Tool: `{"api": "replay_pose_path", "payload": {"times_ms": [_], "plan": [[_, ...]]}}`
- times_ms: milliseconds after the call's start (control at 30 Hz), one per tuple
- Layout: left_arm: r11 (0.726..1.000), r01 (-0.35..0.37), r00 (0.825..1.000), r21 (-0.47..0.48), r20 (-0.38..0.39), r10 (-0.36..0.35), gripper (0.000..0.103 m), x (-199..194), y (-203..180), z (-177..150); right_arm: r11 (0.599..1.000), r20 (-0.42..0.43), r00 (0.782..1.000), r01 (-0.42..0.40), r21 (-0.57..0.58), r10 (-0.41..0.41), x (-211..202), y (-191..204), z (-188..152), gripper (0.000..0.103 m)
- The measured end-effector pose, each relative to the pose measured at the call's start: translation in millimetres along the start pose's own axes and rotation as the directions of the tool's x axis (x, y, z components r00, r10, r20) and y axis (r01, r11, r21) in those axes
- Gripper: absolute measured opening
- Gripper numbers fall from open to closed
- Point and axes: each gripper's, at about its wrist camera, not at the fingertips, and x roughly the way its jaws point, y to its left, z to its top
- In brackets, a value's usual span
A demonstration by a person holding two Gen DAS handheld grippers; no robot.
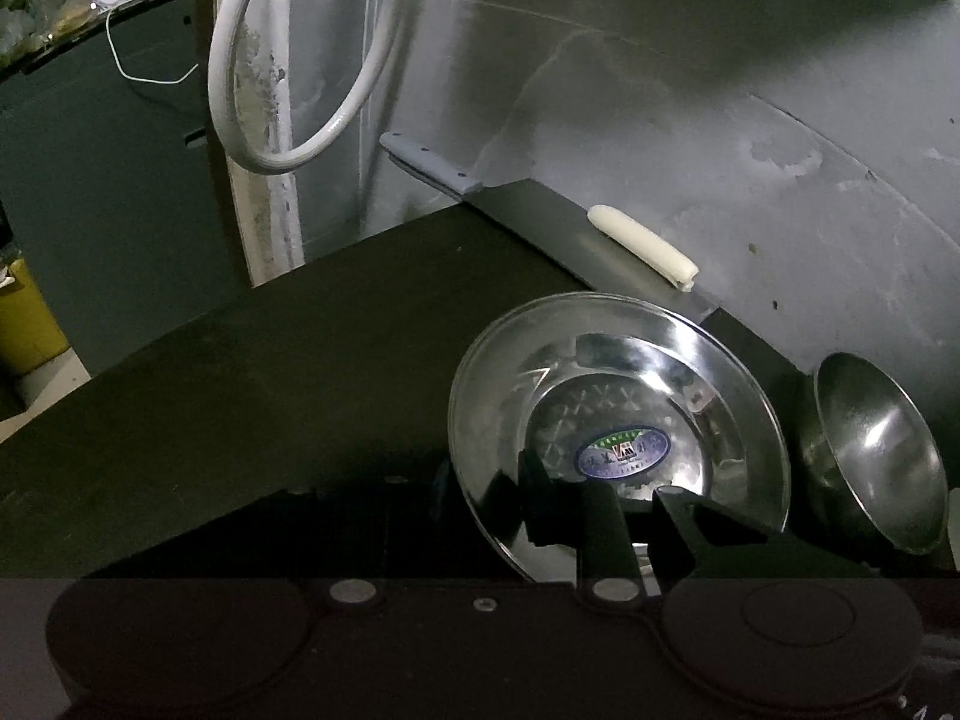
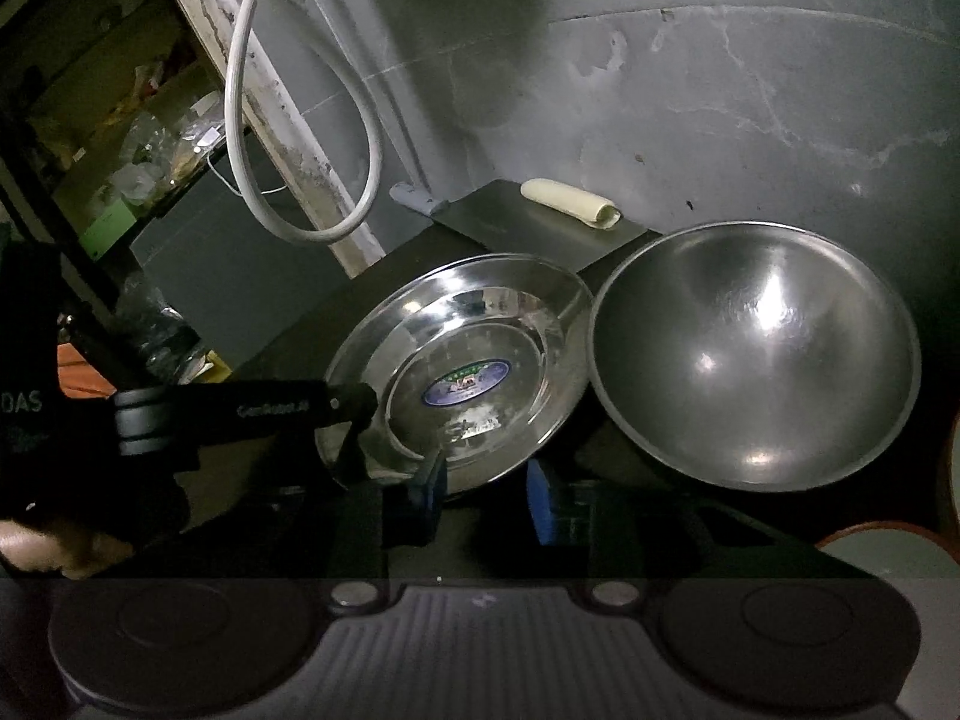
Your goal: Organize plates and bowls
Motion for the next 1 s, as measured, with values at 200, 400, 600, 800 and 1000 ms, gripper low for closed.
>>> {"api": "replay_pose_path", "payload": {"times_ms": [200,400,600,800,1000], "plan": [[1.000,-0.010,1.000,-0.004,0.010,0.010,0.025,-20.9,1.6,-15.1,0.998,-0.005,0.999,-0.047,-0.028,0.047,-15.8,1.0,-7.8,0.031],[1.000,-0.022,0.998,0.017,0.055,0.021,0.026,-53.8,-2.1,-33.3,0.994,0.011,0.995,-0.101,-0.042,0.101,-41.7,2.5,-19.1,0.031],[1.000,-0.021,0.995,0.010,0.094,0.020,0.026,-93.4,-5.7,-51.0,0.986,0.031,0.988,-0.150,-0.076,0.153,-78.4,4.6,-30.3,0.031],[0.999,-0.031,0.993,-0.022,0.117,0.033,0.027,-134.9,-8.6,-79.1,0.973,0.010,0.980,-0.193,-0.126,0.196,-116.6,9.7,-48.6,0.031],[0.996,-0.023,0.996,-0.088,0.088,0.030,0.027,-169.3,-9.7,-109.7,0.958,-0.022,0.972,-0.233,-0.169,0.233,-151.9,16.2,-71.5,0.031]]}}
